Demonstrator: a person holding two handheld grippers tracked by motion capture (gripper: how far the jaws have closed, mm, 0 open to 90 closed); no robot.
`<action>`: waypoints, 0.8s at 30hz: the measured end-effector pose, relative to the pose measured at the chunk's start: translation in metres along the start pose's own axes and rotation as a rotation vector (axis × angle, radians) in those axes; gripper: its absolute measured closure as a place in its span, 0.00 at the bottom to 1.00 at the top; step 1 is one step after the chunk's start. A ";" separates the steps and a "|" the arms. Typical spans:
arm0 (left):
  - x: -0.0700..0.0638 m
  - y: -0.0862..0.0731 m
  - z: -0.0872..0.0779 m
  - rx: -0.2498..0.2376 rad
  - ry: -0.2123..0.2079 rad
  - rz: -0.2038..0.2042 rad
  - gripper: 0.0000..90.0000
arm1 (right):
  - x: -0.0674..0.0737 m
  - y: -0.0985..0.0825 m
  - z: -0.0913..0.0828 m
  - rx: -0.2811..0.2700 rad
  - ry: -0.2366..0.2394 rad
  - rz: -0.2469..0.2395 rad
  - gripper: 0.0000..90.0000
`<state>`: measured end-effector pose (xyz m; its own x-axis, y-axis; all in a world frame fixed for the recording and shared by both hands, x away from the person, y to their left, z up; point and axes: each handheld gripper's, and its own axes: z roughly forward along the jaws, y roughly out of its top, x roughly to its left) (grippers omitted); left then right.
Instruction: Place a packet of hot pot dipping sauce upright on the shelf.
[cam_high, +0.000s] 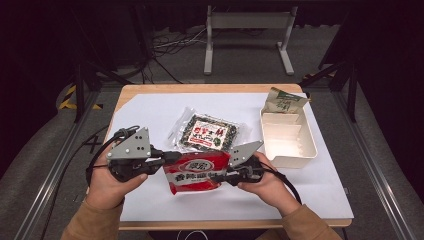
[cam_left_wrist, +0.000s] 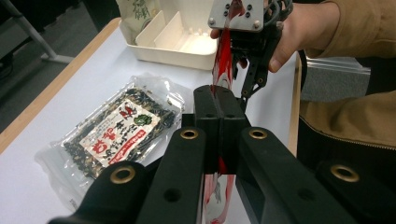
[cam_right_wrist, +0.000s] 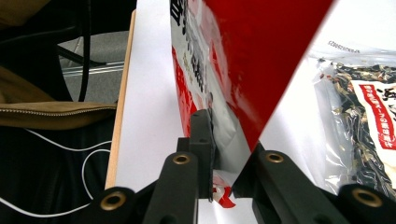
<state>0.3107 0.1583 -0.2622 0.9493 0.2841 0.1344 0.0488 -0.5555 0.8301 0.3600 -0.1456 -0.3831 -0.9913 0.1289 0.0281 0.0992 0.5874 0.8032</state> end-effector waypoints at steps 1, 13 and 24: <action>0.000 0.000 0.000 -0.003 -0.001 -0.003 1.00 | 0.000 0.000 0.000 0.001 0.005 -0.001 0.93; 0.003 -0.004 -0.001 -0.028 0.034 -0.029 0.95 | -0.001 0.003 -0.012 -0.012 0.023 0.026 0.99; 0.007 -0.010 -0.003 -0.100 0.075 -0.076 0.52 | -0.001 0.004 -0.029 -0.006 -0.001 0.027 0.99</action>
<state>0.3157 0.1687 -0.2681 0.9178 0.3825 0.1062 0.0849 -0.4505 0.8888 0.3594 -0.1663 -0.3627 -0.9882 0.1452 0.0494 0.1254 0.5789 0.8057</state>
